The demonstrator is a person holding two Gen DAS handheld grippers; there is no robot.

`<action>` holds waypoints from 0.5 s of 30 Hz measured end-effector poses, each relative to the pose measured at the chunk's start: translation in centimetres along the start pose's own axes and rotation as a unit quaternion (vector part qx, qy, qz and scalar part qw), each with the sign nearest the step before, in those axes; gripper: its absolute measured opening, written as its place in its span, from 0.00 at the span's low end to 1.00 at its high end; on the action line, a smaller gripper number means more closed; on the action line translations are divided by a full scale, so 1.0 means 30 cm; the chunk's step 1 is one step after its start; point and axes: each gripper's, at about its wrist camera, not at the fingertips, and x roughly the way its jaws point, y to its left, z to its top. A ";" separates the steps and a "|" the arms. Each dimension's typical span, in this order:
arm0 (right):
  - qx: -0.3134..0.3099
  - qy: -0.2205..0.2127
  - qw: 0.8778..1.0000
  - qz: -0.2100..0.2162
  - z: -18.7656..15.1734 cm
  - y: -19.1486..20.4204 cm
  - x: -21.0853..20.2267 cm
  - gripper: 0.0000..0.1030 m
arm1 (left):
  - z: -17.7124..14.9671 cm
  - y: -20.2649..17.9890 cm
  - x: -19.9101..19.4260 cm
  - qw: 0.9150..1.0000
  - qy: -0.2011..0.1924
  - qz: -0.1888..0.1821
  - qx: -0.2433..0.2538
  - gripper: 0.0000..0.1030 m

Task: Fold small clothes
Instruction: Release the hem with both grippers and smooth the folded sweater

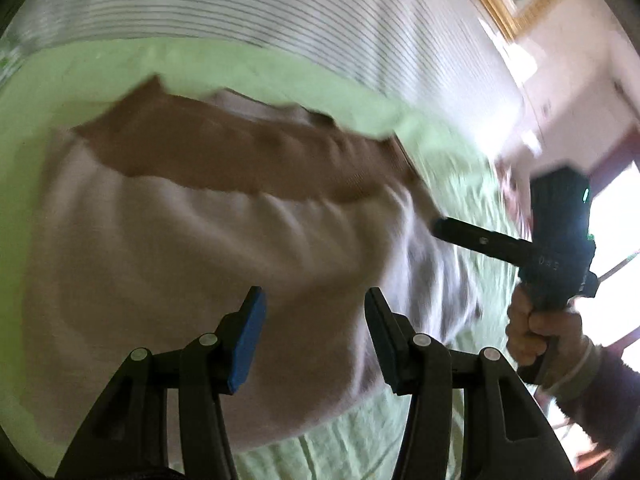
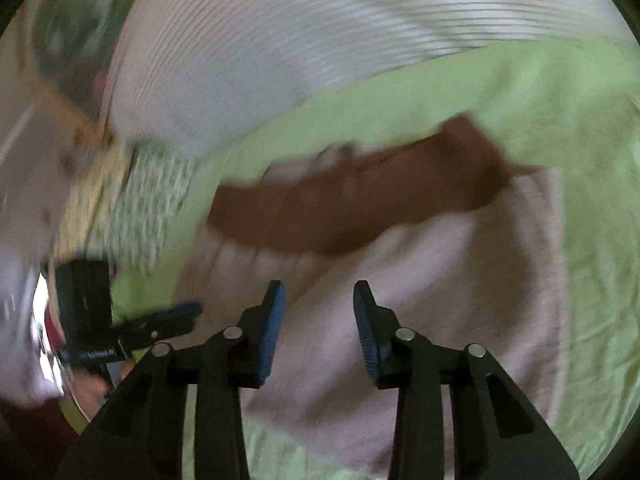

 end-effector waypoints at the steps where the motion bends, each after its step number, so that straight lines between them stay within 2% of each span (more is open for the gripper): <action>1: -0.022 0.012 1.000 0.001 -0.012 0.031 0.024 0.34 | -0.003 -0.013 0.012 1.000 0.005 0.003 0.010 0.50; 6: -0.093 0.062 0.994 0.009 -0.019 0.114 0.147 0.33 | 0.011 -0.003 0.086 0.998 0.018 0.036 0.044 0.50; 10: -0.120 0.104 0.987 -0.031 -0.001 0.077 0.255 0.33 | 0.057 0.082 0.130 0.997 0.012 0.061 0.035 0.46; 12: -0.121 0.105 0.986 -0.044 0.018 0.041 0.281 0.29 | 0.092 0.127 0.147 0.997 0.006 0.072 0.025 0.44; 15: -0.111 0.087 0.987 -0.076 0.067 -0.004 0.296 0.29 | 0.146 0.186 0.162 0.997 -0.005 0.075 0.014 0.38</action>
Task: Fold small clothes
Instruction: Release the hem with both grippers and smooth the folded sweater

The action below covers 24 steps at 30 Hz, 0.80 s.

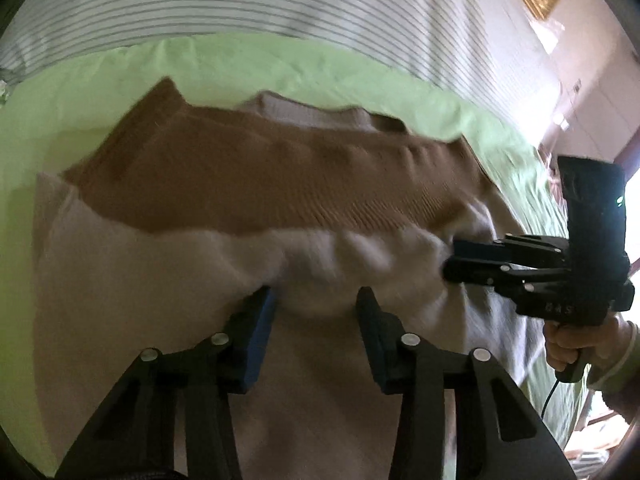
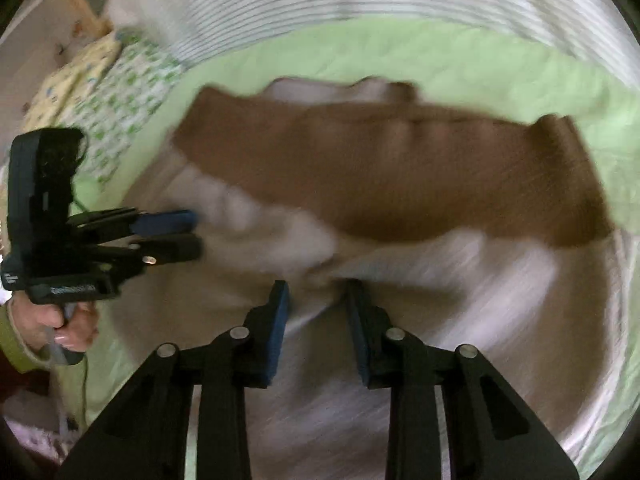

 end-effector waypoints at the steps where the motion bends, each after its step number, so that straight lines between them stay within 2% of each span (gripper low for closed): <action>1: 0.006 -0.004 1.000 -0.013 0.014 -0.023 0.008 0.29 | 0.015 0.010 0.006 1.000 -0.001 0.004 -0.001 0.34; 3: 0.020 -0.011 0.999 -0.030 0.045 -0.072 0.018 0.29 | 0.055 0.035 0.021 1.000 -0.006 0.028 0.000 0.33; 5: 0.025 -0.022 0.999 -0.036 0.068 -0.107 0.025 0.23 | 0.093 0.059 0.038 0.999 -0.009 0.040 0.000 0.31; 9: 0.031 -0.045 0.995 -0.081 0.116 -0.159 0.015 0.23 | 0.157 0.119 0.048 0.998 -0.018 0.058 -0.007 0.28; 10: 0.043 -0.051 0.994 -0.089 0.125 -0.182 0.011 0.23 | 0.167 0.131 0.042 0.997 -0.024 0.067 -0.008 0.30; 11: 0.057 -0.058 0.992 -0.098 0.128 -0.210 0.003 0.23 | 0.176 0.154 0.028 0.995 -0.033 0.097 -0.015 0.38; 12: 0.071 -0.066 0.991 -0.098 0.128 -0.236 -0.010 0.23 | 0.182 0.179 0.019 0.993 -0.040 0.107 -0.025 0.38; 13: 0.084 -0.071 0.989 -0.094 0.123 -0.261 -0.020 0.21 | 0.181 0.225 0.005 0.992 -0.045 0.107 -0.045 0.35; 14: 0.094 -0.075 0.988 -0.092 0.114 -0.280 -0.030 0.18 | 0.178 0.254 -0.002 0.992 -0.047 0.101 -0.059 0.28; 16: 0.109 -0.091 0.984 -0.111 0.086 -0.306 -0.061 0.19 | 0.162 0.339 -0.025 0.990 -0.053 0.084 -0.096 0.20; 17: 0.125 -0.099 0.978 -0.133 0.066 -0.327 -0.082 0.19 | 0.157 0.355 -0.030 0.989 -0.055 0.089 -0.101 0.19; 20: 0.195 -0.120 0.964 -0.137 0.006 -0.411 -0.141 0.19 | 0.138 0.377 -0.047 0.988 -0.060 0.101 -0.103 0.19; 24: 0.199 -0.124 0.963 -0.130 -0.022 -0.390 -0.193 0.21 | 0.115 0.377 -0.085 0.984 -0.066 0.108 -0.127 0.19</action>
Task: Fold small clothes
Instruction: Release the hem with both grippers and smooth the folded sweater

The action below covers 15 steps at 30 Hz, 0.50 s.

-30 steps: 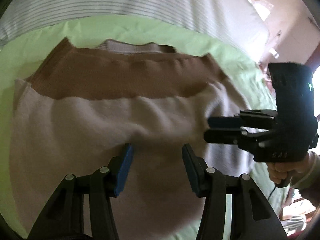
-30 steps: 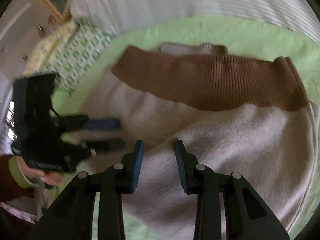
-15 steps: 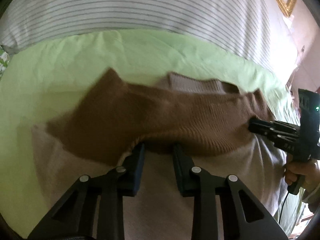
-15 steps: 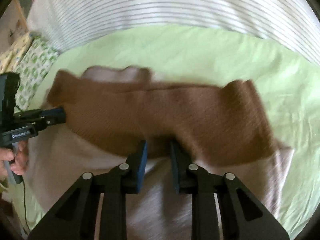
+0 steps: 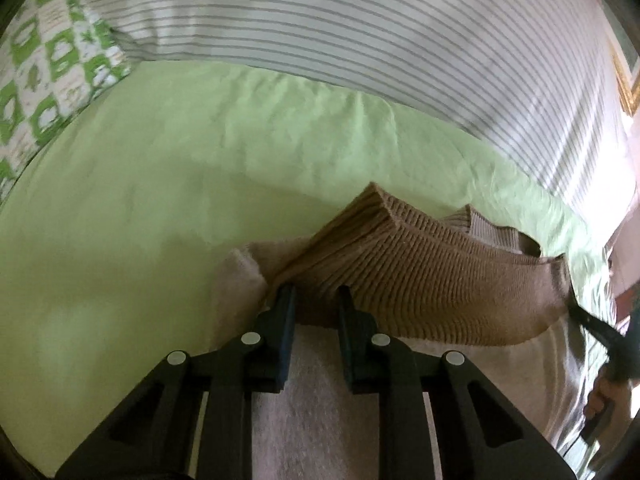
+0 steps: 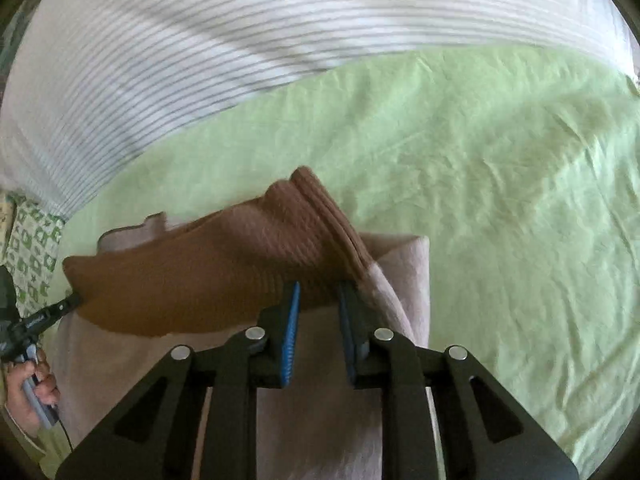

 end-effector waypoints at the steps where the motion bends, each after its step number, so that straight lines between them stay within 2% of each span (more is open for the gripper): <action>1: -0.006 0.000 1.000 0.005 -0.006 0.018 -0.019 0.21 | -0.011 -0.002 -0.019 1.000 0.001 0.000 -0.003 0.20; 4: -0.014 0.000 0.999 0.053 -0.047 0.084 -0.076 0.23 | -0.061 -0.047 -0.091 1.000 -0.004 -0.012 -0.002 0.40; 8: -0.038 0.024 0.993 0.109 -0.146 0.149 -0.131 0.24 | -0.169 -0.115 -0.173 0.999 -0.002 -0.040 0.011 0.48; 9: -0.050 0.034 0.991 0.116 -0.178 0.169 -0.134 0.25 | -0.205 -0.110 -0.176 0.999 0.006 -0.035 0.013 0.48; 10: -0.062 0.042 0.991 0.111 -0.204 0.178 -0.138 0.26 | -0.216 -0.114 -0.164 0.999 0.011 -0.028 0.013 0.48; 12: -0.093 0.056 0.992 0.060 -0.258 0.168 -0.143 0.27 | -0.248 -0.052 -0.148 1.000 0.019 -0.008 -0.005 0.47; 14: -0.092 0.055 0.994 0.018 -0.289 0.105 -0.160 0.26 | -0.251 0.033 -0.147 0.999 0.016 -0.014 -0.030 0.34; 15: -0.086 0.053 0.995 -0.005 -0.299 0.068 -0.176 0.26 | -0.243 0.056 -0.143 0.999 0.016 -0.017 -0.037 0.31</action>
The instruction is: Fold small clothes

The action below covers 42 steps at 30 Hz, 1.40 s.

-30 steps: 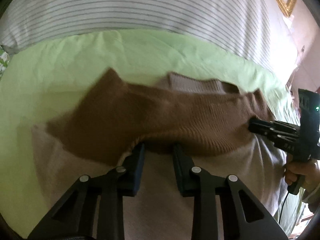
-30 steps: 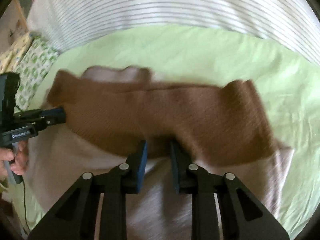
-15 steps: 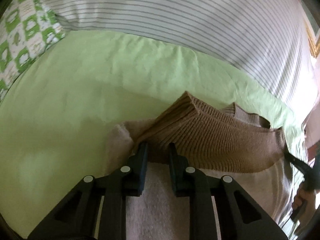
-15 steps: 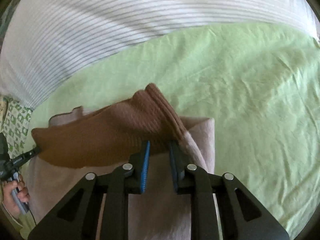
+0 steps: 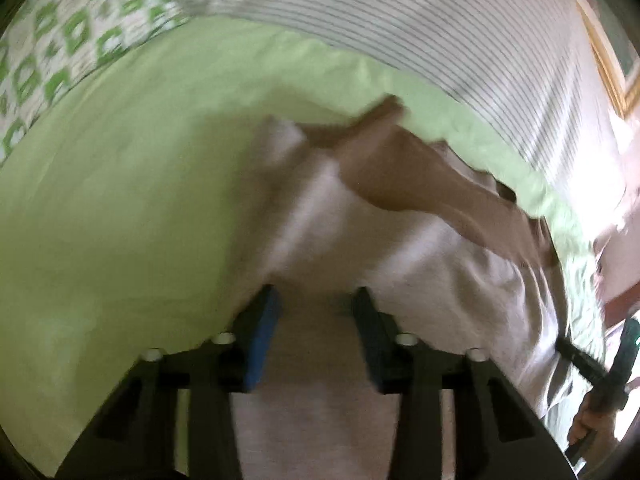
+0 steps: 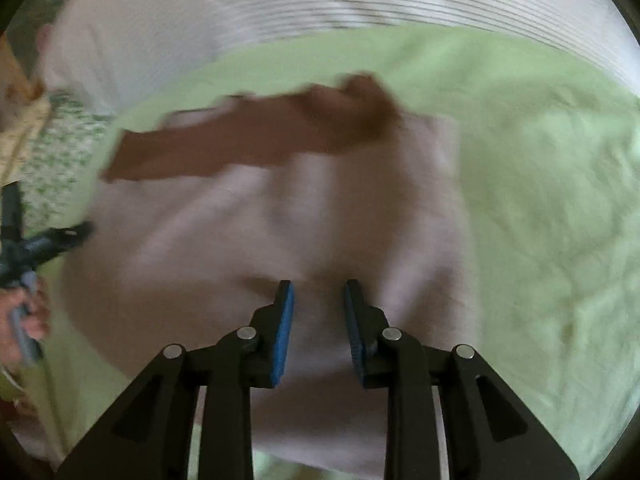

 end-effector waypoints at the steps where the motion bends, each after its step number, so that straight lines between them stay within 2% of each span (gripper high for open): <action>1: 0.012 -0.003 1.000 -0.015 -0.011 -0.037 -0.012 0.26 | 0.007 0.019 -0.003 1.000 0.000 -0.001 -0.005 0.30; 3: 0.051 -0.001 0.998 -0.044 -0.035 -0.126 -0.043 0.27 | 0.022 0.050 -0.025 1.000 -0.005 0.012 -0.009 0.30; 4: 0.066 0.003 0.997 -0.047 -0.042 -0.150 -0.051 0.27 | 0.028 0.055 -0.033 1.000 -0.007 0.018 -0.013 0.35; 5: 0.087 0.008 0.995 -0.052 -0.052 -0.179 -0.066 0.27 | 0.034 0.067 -0.049 0.999 -0.010 0.039 -0.022 0.50; 6: 0.096 0.005 0.994 -0.044 -0.054 -0.182 -0.079 0.27 | 0.025 0.082 -0.075 0.998 -0.017 0.053 -0.034 0.53; 7: 0.101 0.000 0.994 -0.035 -0.059 -0.184 -0.091 0.27 | 0.014 0.094 -0.097 0.998 -0.021 0.048 -0.043 0.53; 9: 0.089 -0.013 0.996 -0.026 -0.072 -0.151 -0.131 0.28 | -0.013 0.108 -0.140 0.997 -0.022 0.032 -0.060 0.53; 12: 0.074 -0.032 0.997 0.003 -0.074 -0.063 -0.176 0.32 | -0.074 0.120 -0.194 0.996 -0.017 0.029 -0.083 0.58; 14: 0.065 -0.037 0.997 0.029 -0.063 -0.001 -0.171 0.37 | -0.123 0.141 -0.233 0.994 -0.012 0.025 -0.105 0.62; 17: 0.038 -0.034 0.997 0.063 -0.034 0.108 -0.134 0.37 | -0.204 0.137 -0.263 0.990 -0.001 0.020 -0.138 0.68; 20: 0.011 -0.026 0.995 0.095 -0.003 0.210 -0.095 0.37 | -0.299 0.132 -0.295 0.987 0.014 -0.004 -0.162 0.70; 24: -0.014 -0.018 0.993 0.114 0.031 0.305 -0.039 0.37 | -0.392 0.120 -0.258 0.976 0.052 -0.041 -0.207 0.72; 26: -0.017 -0.015 0.992 0.121 0.047 0.330 -0.022 0.37 | -0.414 0.115 -0.222 0.972 0.066 -0.041 -0.224 0.72; 31: -0.013 -0.010 0.993 0.120 0.070 0.329 0.002 0.38 | -0.382 0.098 -0.177 0.967 0.037 -0.038 -0.249 0.74; 39: 0.022 -0.001 0.995 0.102 0.062 0.215 0.024 0.38 | -0.298 0.092 -0.118 0.958 -0.026 -0.033 -0.283 0.72; 40: 0.025 0.001 0.995 0.099 0.057 0.202 0.029 0.38 | -0.294 0.088 -0.116 0.959 -0.030 -0.032 -0.281 0.63; 41: 0.029 0.007 0.995 0.094 0.049 0.187 0.041 0.38 | -0.284 0.074 -0.109 0.962 -0.030 -0.034 -0.271 0.42; 42: 0.030 0.014 0.996 0.087 0.041 0.175 0.056 0.38 | -0.277 0.066 -0.103 0.963 -0.026 -0.042 -0.263 0.32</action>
